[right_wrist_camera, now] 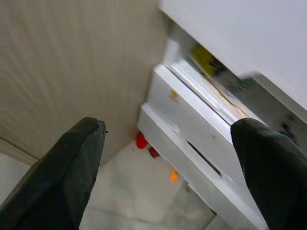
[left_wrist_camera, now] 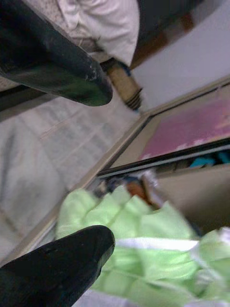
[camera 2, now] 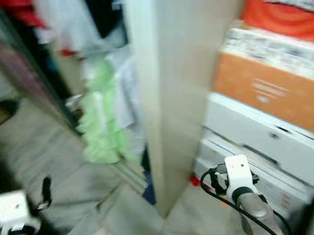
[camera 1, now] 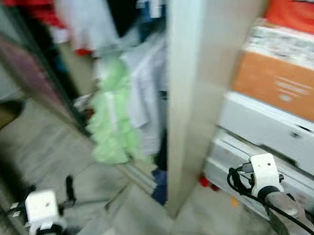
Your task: Clean up the room
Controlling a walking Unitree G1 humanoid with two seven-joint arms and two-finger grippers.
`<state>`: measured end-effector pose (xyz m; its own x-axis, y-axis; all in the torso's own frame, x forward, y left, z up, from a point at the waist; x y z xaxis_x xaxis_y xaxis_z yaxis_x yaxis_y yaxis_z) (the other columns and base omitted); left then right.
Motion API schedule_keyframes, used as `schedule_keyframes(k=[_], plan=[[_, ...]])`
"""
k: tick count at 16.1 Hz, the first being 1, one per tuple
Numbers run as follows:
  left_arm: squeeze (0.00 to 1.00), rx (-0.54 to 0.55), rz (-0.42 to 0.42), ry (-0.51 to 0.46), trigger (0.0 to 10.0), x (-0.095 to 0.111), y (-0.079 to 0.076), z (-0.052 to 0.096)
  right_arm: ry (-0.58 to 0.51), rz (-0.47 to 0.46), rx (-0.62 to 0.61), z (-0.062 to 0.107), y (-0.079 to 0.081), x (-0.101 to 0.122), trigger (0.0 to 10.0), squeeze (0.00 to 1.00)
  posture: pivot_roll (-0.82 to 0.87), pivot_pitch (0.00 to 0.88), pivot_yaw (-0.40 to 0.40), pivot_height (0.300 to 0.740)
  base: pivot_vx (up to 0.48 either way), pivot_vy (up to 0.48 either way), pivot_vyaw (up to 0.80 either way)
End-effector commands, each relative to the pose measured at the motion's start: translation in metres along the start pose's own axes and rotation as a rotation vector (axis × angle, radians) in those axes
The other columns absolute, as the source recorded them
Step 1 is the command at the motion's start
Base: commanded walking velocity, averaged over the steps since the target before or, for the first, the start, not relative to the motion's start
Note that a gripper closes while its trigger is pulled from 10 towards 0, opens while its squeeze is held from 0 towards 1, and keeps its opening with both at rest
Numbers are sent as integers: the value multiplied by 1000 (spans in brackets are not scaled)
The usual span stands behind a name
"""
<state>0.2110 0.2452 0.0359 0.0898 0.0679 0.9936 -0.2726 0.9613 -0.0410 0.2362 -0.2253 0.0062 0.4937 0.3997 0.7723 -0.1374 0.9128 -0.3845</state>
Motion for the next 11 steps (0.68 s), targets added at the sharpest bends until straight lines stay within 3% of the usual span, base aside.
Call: schedule_keyframes(k=[1, 6, 7, 11], plan=[[0, -11, -5, -18, 10000, 7, -6, -5, 6, 3, -5, -1, 0, -1, 10000, 0, -66, 0, 9, 740, 0, 0, 800], [0, -44, 22, -6, 10000, 21, -26, -12, -5, -38, -38, -12, -5, 11, 10000, 0, -73, 0, 19, 740, 0, 0, 0], [0, -51, 23, -10, 10000, 23, -29, -14, -29, -13, -49, -13, -7, 17, 10000, 0, -73, 0, 20, 740, 0, 0, 0], [0, -78, 35, -2, 10000, 29, -39, -18, -56, -17, -72, -13, -7, 26, 10000, 0, -74, 0, 22, 740, 0, 0, 800]])
Point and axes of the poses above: a point about 5 cm out from each wrist's last joint towards the gripper, its own z axis pointing back from the gripper into the wrist, its own x axis along the axis of the wrist's last joint, y = z × x, the point moved 4 cm from there along -z, pointing out of the wrist towards the gripper, and after that the axes turned 14 degrees about z, right-handed, at the moved point
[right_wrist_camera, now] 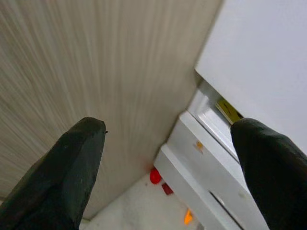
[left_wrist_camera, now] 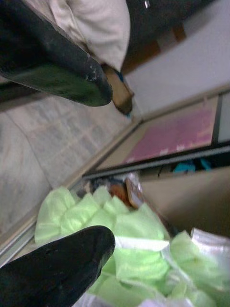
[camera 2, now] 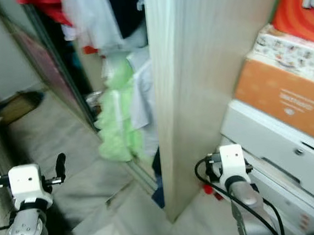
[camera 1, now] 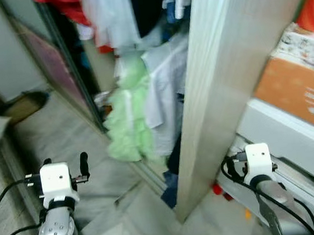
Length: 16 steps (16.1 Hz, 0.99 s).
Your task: Clean up the room
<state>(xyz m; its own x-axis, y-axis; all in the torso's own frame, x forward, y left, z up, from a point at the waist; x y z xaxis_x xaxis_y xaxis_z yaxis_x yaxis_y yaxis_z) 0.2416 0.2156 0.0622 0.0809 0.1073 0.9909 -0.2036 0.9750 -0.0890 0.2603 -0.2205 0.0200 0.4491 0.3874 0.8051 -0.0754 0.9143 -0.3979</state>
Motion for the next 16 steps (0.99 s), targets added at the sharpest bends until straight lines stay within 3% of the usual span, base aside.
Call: schedule_keyframes(k=[1, 4, 6, 11, 16], plan=[[0, -18, 6, -1, 10000, 3, -5, 0, -5, 2, -19, 1, -4, 3, 10000, 0, -75, 0, 22, 740, 0, 0, 800], [0, -63, 10, -10, 10000, 8, -18, -2, -17, -1, -33, 0, -4, 10, 10000, 0, -78, 0, 24, 740, 0, 0, 694], [0, -76, 7, -22, 10000, 11, -23, -4, -24, -5, -34, 0, -3, 13, 10000, 0, -75, 0, 20, 740, 0, 0, 0], [0, -87, 10, -35, 10000, 17, -28, -9, -42, 19, -27, 0, -2, 20, 10000, 0, -75, 0, 17, 740, 0, 0, 566], [0, -139, 7, -15, 10000, 15, -36, 6, -80, 13, -107, 12, -17, 26, 10000, 0, -81, 0, 21, 740, 0, 0, 731]])
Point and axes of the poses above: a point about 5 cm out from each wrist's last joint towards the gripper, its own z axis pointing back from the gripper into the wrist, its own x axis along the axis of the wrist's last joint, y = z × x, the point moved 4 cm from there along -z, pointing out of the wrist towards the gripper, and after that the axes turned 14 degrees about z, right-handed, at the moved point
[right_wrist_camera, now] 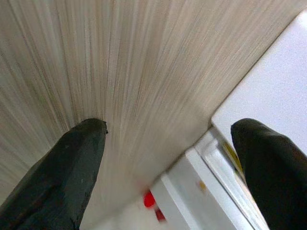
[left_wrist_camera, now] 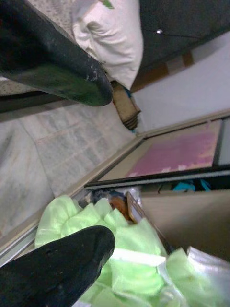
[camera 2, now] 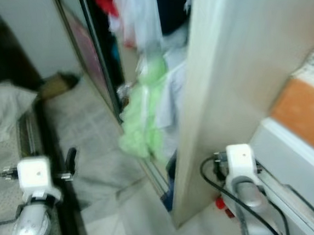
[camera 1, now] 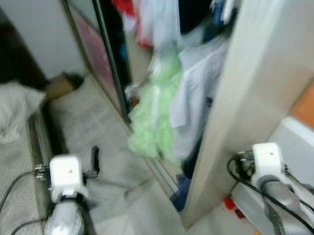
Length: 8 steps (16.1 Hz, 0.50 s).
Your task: Clean up the room
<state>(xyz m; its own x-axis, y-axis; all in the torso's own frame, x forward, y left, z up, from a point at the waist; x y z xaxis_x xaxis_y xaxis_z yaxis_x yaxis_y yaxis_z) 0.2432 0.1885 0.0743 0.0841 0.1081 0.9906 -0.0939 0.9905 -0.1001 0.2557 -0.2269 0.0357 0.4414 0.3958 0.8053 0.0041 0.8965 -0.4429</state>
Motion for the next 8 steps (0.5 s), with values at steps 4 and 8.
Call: schedule_keyframes(k=[4, 8], plan=[[0, -33, 10, -13, 10000, 5, -11, -2, -73, 2, -6, 0, -1, 19, 10000, 0, -81, 0, 19, 740, 0, 0, 0], [0, -37, 13, -9, 10000, 5, -11, -2, -74, 0, -9, 0, -2, 21, 10000, 0, -81, 0, 18, 740, 0, 0, 0]])
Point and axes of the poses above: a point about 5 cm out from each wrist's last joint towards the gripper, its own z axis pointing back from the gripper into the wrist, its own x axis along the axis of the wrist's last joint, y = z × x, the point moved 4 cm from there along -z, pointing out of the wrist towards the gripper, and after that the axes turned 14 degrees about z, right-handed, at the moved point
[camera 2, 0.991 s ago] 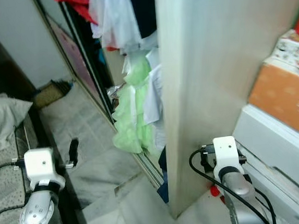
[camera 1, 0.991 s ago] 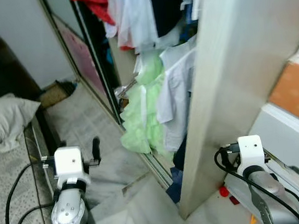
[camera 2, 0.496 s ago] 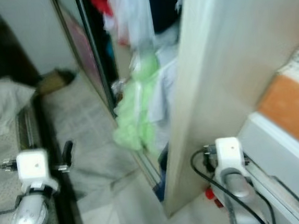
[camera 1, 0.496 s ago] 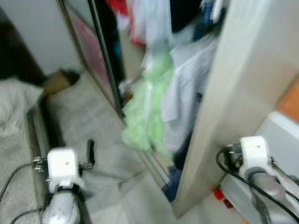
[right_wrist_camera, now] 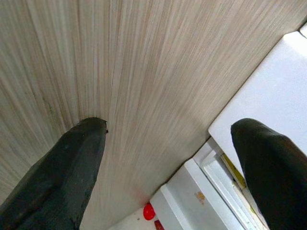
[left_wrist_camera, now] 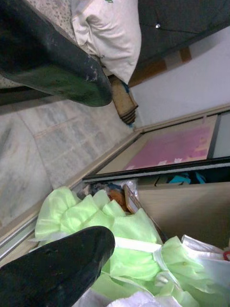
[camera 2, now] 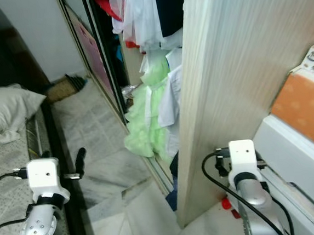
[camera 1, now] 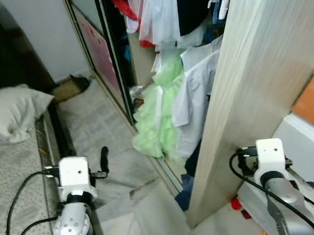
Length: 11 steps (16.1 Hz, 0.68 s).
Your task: Clean up the room
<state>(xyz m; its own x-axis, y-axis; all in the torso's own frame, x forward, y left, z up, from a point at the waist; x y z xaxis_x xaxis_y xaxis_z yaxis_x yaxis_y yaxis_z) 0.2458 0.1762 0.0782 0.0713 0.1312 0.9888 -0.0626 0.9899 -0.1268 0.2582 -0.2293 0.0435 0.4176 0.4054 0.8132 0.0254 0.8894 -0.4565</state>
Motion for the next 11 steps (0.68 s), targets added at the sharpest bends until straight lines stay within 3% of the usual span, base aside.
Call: schedule_keyframes(k=[1, 3, 7, 11], plan=[[0, -3, -7, 3, 10000, 2, 1, -1, -48, -6, 16, -1, 4, 15, 10000, 0, -81, 0, 18, 740, 0, 0, 0], [0, -3, -1, 4, 10000, 2, 1, -1, -49, -7, 16, 0, 4, 15, 10000, 0, -82, 0, 19, 740, -251, 0, 0], [0, -9, 10, 7, 10000, 2, 0, -3, -52, -14, 17, -2, 5, 17, 10000, 0, -82, 0, 19, 740, -322, -275, 0], [0, -11, 12, 9, 10000, 1, 0, -4, -56, -19, 18, -3, 6, 19, 10000, 0, -81, 0, 20, 740, 0, -185, 0]])
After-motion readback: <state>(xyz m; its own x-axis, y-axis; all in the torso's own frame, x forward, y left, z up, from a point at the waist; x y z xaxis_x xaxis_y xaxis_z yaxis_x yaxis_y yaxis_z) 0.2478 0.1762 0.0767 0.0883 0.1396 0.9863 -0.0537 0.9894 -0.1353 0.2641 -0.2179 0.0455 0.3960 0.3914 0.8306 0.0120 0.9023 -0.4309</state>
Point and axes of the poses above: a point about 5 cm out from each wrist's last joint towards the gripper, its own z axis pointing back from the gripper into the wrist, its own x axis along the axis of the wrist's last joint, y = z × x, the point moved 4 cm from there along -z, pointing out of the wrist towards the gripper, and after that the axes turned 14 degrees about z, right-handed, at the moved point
